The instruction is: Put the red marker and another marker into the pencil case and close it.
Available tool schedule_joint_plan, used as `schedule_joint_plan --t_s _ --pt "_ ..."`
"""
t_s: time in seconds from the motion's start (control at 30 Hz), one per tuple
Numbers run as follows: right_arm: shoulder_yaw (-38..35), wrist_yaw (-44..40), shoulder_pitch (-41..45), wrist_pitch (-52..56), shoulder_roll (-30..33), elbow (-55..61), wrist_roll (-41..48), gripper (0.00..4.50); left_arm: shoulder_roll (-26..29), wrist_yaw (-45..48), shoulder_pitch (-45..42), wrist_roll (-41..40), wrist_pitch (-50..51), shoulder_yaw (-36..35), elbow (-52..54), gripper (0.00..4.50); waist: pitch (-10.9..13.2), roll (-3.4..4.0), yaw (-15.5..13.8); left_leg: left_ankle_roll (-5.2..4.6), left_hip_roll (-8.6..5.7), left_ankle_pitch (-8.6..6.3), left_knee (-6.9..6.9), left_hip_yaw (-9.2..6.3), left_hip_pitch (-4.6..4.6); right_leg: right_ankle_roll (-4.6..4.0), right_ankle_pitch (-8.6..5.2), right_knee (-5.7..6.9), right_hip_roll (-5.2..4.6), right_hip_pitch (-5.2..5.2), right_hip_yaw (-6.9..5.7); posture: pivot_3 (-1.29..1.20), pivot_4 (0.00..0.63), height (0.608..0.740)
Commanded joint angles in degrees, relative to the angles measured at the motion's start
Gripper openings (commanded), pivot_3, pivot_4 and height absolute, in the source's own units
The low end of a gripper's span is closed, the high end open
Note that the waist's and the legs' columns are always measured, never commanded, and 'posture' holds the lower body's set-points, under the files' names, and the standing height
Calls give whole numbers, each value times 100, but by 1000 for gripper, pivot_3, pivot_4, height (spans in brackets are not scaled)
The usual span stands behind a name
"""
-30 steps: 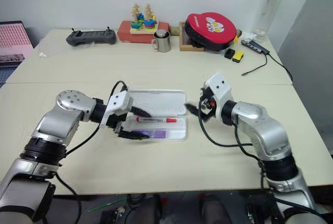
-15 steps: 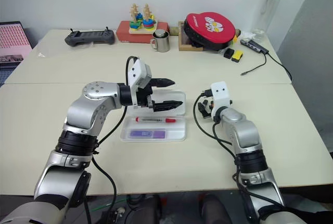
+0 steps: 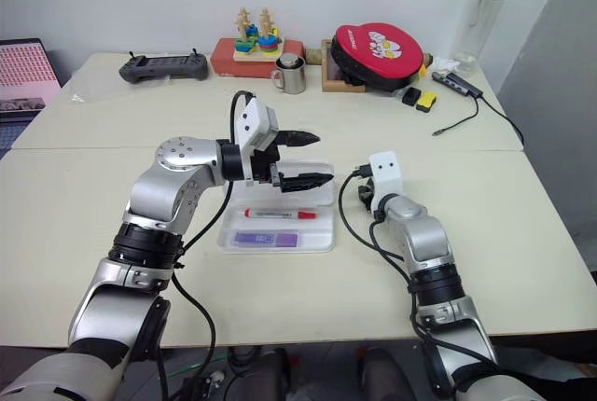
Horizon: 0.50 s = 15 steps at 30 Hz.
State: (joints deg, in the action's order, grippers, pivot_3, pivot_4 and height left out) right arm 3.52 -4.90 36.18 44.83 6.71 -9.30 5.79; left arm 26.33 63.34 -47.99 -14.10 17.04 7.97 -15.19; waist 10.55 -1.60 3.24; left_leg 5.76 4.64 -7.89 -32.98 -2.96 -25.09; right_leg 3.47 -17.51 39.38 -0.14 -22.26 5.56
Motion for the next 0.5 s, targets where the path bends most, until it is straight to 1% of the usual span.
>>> schedule_joint_plan --t_s 0.03,0.13,0.17,0.23,0.3,0.37,0.43,0.5 --pt "-203 9 39 -14 23 272 31 976 -97 11 -204 29 -161 4 -107 4500 0 0 1 0 0 0 0 0 0 0 0 0 0 0 0 0 150 740" --pt "-329 -3 73 -28 15 314 88 334 -130 94 -224 7 -247 4 -132 4500 0 0 1 0 0 0 0 0 -1 0 0 0 0 -1 0 0 150 740" --pt "-365 -13 82 -66 21 338 94 296 -136 103 -227 13 -293 -6 -150 4500 0 0 1 0 0 0 0 0 -1 0 0 0 0 -1 0 0 150 740" --pt "-358 -440 104 -489 222 545 176 296 85 495 -136 -87 -296 -20 -51 4500 0 0 1 0 0 0 0 0 -1 0 0 0 0 -1 0 0 150 740" --pt "-531 -891 110 -573 419 895 471 296 397 902 -74 -221 -200 -119 -41 4500 2 3 8 0 -1 0 1 1 -2 0 0 0 0 -5 1 0 150 740" --pt "-338 -1672 -17 -556 873 1336 692 296 740 1333 10 -308 -140 -154 -68 4500 4 6 29 0 0 0 4 1 -1 1 -1 2 1 -5 1 0 150 740" --pt "67 -2614 -339 -661 1411 1990 918 296 1067 1706 79 -334 -120 -117 -121 4500 5 7 28 0 0 0 8 1 -1 1 -5 2 1 -6 0 0 150 740" --pt "191 -3200 -599 -593 1704 2549 1303 296 1229 1843 79 -304 -145 -106 -200 4500 5 7 17 0 1 -1 12 0 2 1 -12 -2 1 -2 -3 0 150 740"
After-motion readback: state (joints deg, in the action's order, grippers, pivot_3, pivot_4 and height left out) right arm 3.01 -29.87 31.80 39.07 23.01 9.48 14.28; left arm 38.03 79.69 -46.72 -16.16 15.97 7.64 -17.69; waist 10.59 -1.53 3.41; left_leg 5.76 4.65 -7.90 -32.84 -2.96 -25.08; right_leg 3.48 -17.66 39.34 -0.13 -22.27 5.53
